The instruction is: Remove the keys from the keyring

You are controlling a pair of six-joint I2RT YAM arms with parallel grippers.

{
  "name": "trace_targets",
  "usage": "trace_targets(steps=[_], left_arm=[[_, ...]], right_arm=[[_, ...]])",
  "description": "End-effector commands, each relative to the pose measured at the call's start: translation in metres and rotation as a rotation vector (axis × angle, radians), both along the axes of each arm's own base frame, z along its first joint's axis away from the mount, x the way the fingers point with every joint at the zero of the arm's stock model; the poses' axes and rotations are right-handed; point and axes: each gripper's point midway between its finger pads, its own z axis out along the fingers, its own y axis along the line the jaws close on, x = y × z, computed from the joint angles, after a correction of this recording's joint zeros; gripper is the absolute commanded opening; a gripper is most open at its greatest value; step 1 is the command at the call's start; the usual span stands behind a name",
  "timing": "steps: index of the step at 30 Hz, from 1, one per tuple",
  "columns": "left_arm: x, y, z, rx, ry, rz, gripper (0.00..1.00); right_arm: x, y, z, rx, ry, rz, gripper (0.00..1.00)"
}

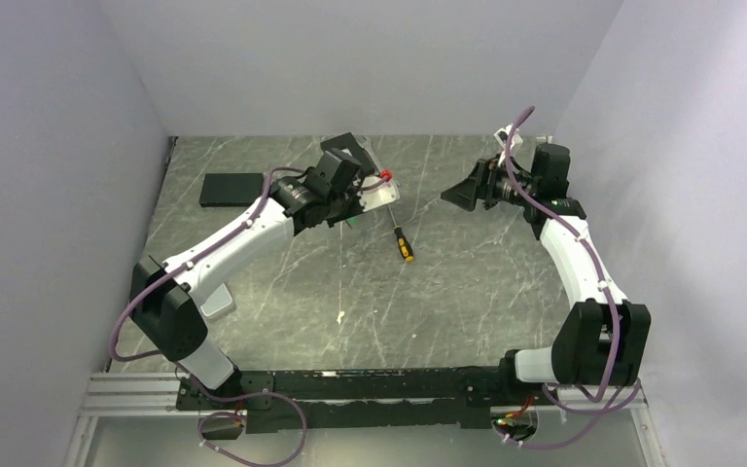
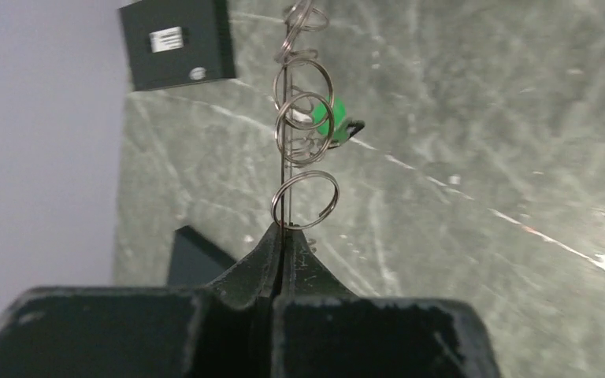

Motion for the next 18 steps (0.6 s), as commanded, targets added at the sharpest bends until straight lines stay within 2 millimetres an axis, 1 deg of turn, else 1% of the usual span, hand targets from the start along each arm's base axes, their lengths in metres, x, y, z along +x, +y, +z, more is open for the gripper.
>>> trace_targets(steps=[1,3,5,10,14,18], left_arm=[[-0.045,-0.017,0.034,-0.209,0.177,-0.032,0.00],[-0.047,-0.019,0.047,-0.244,0.165,-0.033,0.00],[-0.048,-0.019,0.056,-0.259,0.159,-0.034,0.00],[-0.053,-0.023,0.071,-0.294,0.170,-0.046,0.00],[-0.067,-0.034,0.087,-0.368,0.229,-0.099,0.00],[-0.085,-0.045,0.103,-0.454,0.321,-0.164,0.00]], right_arm=[[-0.006,0.004,0.013,-0.009,-0.115,0.068,0.80],[-0.009,0.005,0.014,-0.012,-0.127,0.079,0.80],[-0.011,0.005,0.014,-0.012,-0.132,0.089,0.80],[-0.015,0.007,0.016,-0.005,-0.138,0.106,0.81],[-0.020,0.010,0.016,0.000,-0.167,0.138,0.83],[-0.033,0.016,0.022,0.023,-0.232,0.205,0.87]])
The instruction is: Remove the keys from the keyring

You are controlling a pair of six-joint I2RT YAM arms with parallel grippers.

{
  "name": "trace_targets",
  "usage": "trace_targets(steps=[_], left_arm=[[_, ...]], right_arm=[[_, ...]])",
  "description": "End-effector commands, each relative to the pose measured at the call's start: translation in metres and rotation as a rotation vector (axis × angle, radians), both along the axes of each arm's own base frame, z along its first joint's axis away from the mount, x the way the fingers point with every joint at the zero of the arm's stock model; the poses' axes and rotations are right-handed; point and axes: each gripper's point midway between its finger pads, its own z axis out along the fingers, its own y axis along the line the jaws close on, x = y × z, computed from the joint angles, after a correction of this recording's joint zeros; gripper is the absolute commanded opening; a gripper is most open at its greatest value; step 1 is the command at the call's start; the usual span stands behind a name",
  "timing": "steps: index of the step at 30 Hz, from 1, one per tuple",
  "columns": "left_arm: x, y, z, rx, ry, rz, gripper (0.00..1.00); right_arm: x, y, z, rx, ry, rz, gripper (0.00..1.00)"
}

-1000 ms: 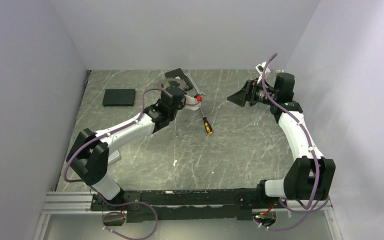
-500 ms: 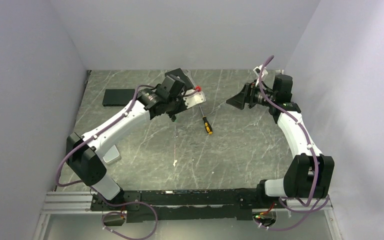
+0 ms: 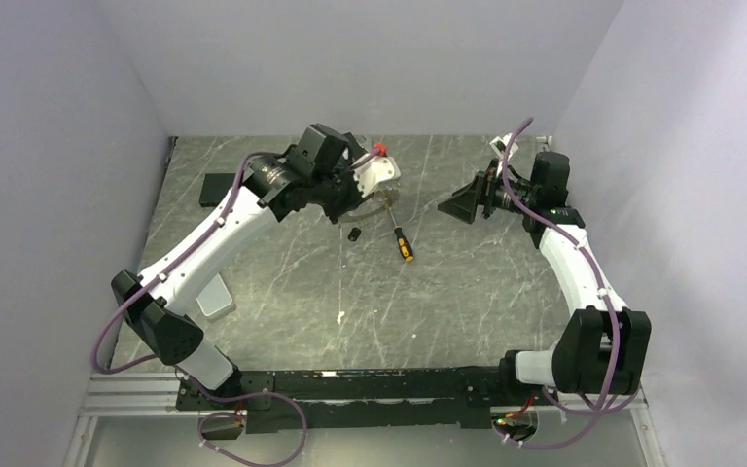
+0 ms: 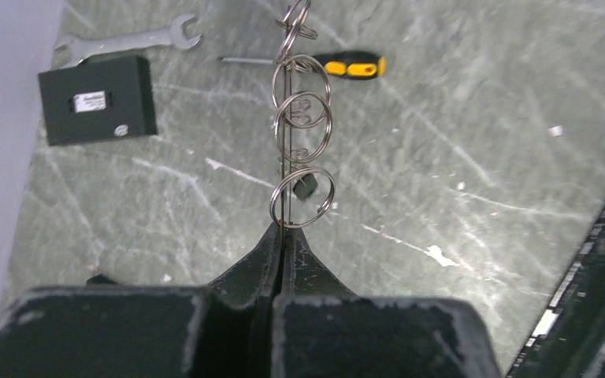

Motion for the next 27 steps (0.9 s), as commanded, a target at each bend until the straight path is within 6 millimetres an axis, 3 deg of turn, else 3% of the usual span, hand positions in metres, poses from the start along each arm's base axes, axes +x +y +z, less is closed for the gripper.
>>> trace_targets(steps=[1,8,13,27], left_arm=[[-0.032,-0.019,0.048,-0.211,0.096,-0.090,0.00],[-0.055,-0.027,0.067,-0.383,0.285,-0.192,0.00],[-0.060,-0.023,0.077,-0.504,0.414,-0.237,0.00],[-0.072,-0.024,0.080,-0.622,0.571,-0.331,0.00]], right_arm=[[-0.019,0.010,0.025,0.022,-0.173,0.114,0.89],[-0.057,0.043,0.036,-0.035,-0.335,0.285,0.94],[-0.077,0.055,0.047,-0.002,-0.343,0.378,0.94],[-0.088,0.086,0.072,0.195,-0.157,0.444,0.76]])
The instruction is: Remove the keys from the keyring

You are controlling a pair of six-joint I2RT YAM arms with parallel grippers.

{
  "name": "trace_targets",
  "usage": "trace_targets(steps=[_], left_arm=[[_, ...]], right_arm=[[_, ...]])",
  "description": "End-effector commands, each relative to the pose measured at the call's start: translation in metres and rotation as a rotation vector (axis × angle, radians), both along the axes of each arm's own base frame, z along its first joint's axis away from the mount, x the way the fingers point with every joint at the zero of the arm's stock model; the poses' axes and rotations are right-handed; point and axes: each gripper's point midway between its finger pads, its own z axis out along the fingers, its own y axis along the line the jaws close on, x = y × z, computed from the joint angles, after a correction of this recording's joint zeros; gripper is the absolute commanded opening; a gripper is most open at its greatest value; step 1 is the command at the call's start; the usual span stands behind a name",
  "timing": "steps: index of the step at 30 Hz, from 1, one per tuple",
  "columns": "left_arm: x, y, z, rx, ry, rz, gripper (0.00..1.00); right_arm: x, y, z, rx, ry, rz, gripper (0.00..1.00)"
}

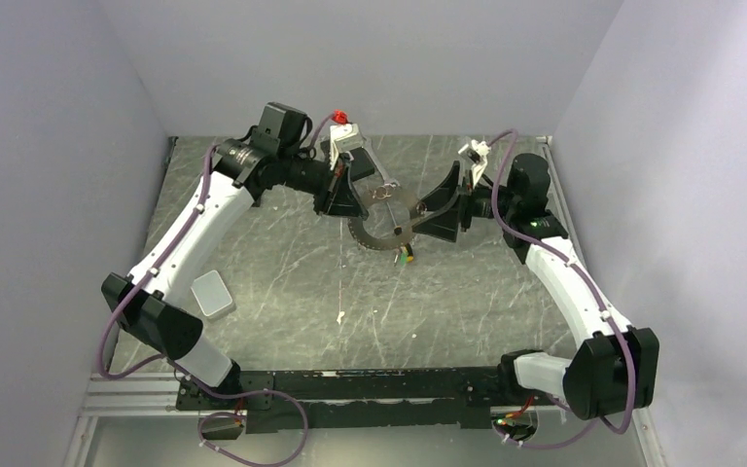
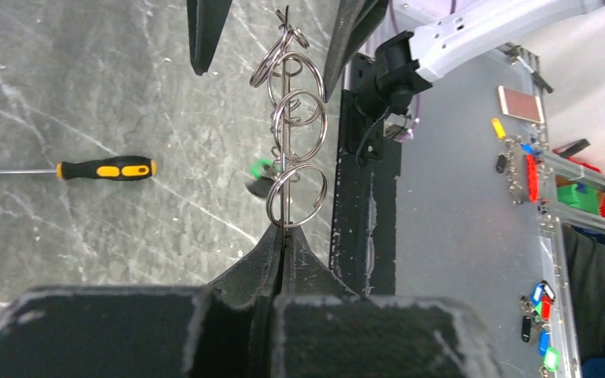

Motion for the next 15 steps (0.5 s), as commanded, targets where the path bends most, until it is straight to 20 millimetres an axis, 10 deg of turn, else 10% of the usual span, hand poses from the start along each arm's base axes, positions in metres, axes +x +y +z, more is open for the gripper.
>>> trace_targets(steps=[1,15], left_arm=[[-0.009,-0.004,0.021,-0.108,0.052,-0.064,0.00],[0.008,0.006,0.021,-0.191,0.189,-0.043,0.00]], right_arm=[[-0.008,0.012,0.025,0.086,0.030,0.055,0.74],[-0.011,0.026,0.015,0.157,0.245,0.028,0.44]])
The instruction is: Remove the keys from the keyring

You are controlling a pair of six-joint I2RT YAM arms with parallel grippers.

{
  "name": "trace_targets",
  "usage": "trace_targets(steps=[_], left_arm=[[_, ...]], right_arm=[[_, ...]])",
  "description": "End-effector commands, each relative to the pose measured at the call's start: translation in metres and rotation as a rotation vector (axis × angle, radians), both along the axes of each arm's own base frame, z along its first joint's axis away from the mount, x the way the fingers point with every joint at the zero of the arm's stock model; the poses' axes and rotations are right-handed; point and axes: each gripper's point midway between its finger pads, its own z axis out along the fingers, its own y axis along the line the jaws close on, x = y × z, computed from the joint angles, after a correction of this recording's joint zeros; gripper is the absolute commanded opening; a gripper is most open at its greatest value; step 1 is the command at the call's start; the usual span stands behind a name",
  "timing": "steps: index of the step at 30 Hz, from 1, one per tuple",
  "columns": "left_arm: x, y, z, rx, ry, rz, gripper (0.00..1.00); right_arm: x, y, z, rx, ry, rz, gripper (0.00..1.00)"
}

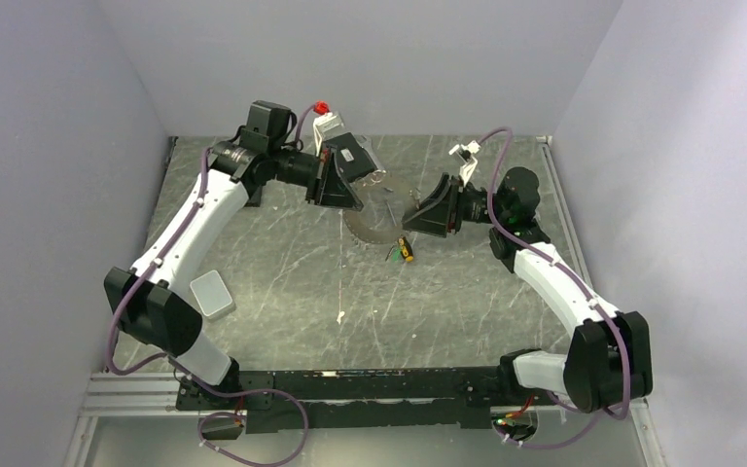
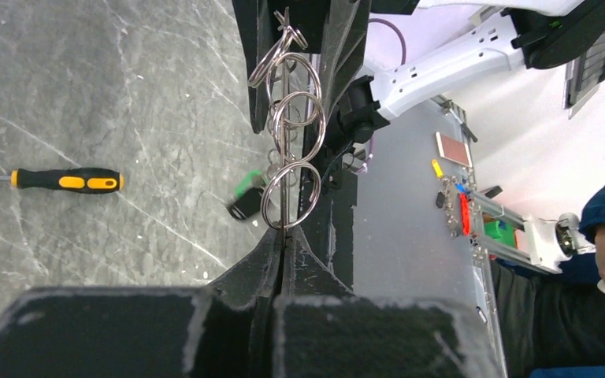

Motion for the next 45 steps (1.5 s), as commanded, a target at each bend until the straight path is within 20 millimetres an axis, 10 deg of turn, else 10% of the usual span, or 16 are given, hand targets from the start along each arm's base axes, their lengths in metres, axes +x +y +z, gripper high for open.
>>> trace_targets(steps=[1,13,15,22,29,45], left_arm=[[-0.004,-0.004,0.016,-0.074,0.034,-0.050,0.00],[0.021,-0.004,0.005,-0.083,0.129,-0.009,0.00],[0.033,-0.002,-0.001,-0.053,0.122,0.045,0.01],[0.087,0.017,-0.032,0.165,-0.031,0.335,0.54],[0.098,0.030,-0.029,0.225,-0.142,0.400,0.79],[0.081,0.014,-0.046,0.089,-0.258,0.310,0.83]], right_arm=[[0.002,0.005,0.014,0.049,0.023,-0.016,0.41],[0.000,0.010,0.018,0.071,0.107,-0.009,0.00],[0.002,0.010,0.018,0.075,0.122,-0.013,0.00],[0.037,0.008,0.014,0.104,0.276,-0.153,0.00],[0.078,-0.006,0.015,0.149,0.358,-0.331,0.00],[0.148,-0.015,0.015,0.313,0.599,-0.551,0.00]])
